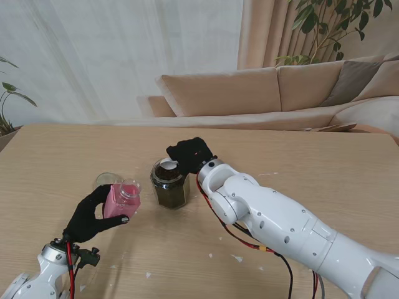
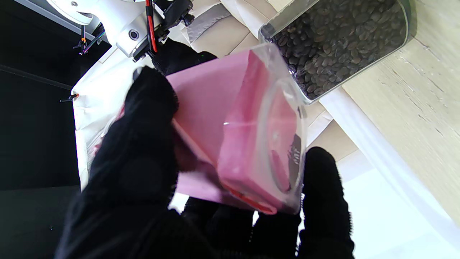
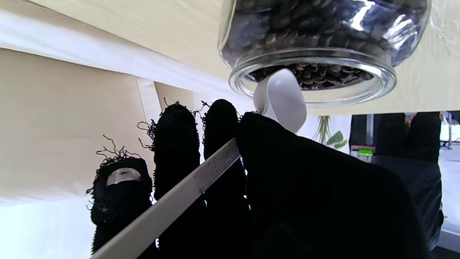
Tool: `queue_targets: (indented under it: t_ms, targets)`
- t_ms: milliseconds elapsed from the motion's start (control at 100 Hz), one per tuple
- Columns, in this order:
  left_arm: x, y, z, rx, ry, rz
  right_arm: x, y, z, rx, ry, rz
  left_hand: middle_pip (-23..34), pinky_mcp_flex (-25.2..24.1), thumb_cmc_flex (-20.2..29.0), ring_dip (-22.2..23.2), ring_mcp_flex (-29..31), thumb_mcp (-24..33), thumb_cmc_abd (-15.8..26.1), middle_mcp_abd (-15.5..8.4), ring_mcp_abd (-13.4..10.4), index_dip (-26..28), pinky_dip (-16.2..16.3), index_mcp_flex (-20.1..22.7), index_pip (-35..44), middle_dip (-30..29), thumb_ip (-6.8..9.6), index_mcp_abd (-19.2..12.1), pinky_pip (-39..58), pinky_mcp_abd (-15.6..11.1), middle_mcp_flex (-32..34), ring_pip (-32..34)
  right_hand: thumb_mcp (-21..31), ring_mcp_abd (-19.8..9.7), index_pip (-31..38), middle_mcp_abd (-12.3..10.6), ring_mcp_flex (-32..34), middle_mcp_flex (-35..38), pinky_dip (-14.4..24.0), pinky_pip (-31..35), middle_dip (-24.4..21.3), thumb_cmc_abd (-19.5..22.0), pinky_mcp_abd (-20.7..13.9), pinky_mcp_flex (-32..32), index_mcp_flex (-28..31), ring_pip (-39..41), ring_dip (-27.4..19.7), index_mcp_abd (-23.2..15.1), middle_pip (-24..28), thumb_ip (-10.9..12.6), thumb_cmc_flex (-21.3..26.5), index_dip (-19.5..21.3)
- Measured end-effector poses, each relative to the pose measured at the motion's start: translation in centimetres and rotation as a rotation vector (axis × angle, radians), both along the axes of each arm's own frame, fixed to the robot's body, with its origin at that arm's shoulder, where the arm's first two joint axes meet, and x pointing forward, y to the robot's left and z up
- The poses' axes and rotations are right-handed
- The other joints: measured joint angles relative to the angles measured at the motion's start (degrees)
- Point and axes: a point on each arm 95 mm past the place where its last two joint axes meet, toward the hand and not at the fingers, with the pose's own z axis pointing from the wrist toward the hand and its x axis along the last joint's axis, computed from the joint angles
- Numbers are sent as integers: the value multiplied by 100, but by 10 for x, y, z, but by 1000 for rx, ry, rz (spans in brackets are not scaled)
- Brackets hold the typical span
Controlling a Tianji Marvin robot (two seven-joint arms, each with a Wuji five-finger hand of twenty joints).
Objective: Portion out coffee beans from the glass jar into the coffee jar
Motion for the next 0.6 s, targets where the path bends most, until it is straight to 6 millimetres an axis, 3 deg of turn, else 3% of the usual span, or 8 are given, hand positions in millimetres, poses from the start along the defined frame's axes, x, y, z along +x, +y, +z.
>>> queue_targets:
  t_ms: [600]
  targets:
    - [0, 0, 0, -3, 2, -2, 0, -4, 2, 57, 193, -49, 0, 0, 0, 0, 0, 0, 0, 0, 0, 0, 0, 0, 0, 0, 0, 0, -1, 1, 0, 0, -14, 0, -47, 49, 1, 0, 126, 77, 173, 0, -6, 34, 148, 143, 137, -133, 0, 61, 0, -60]
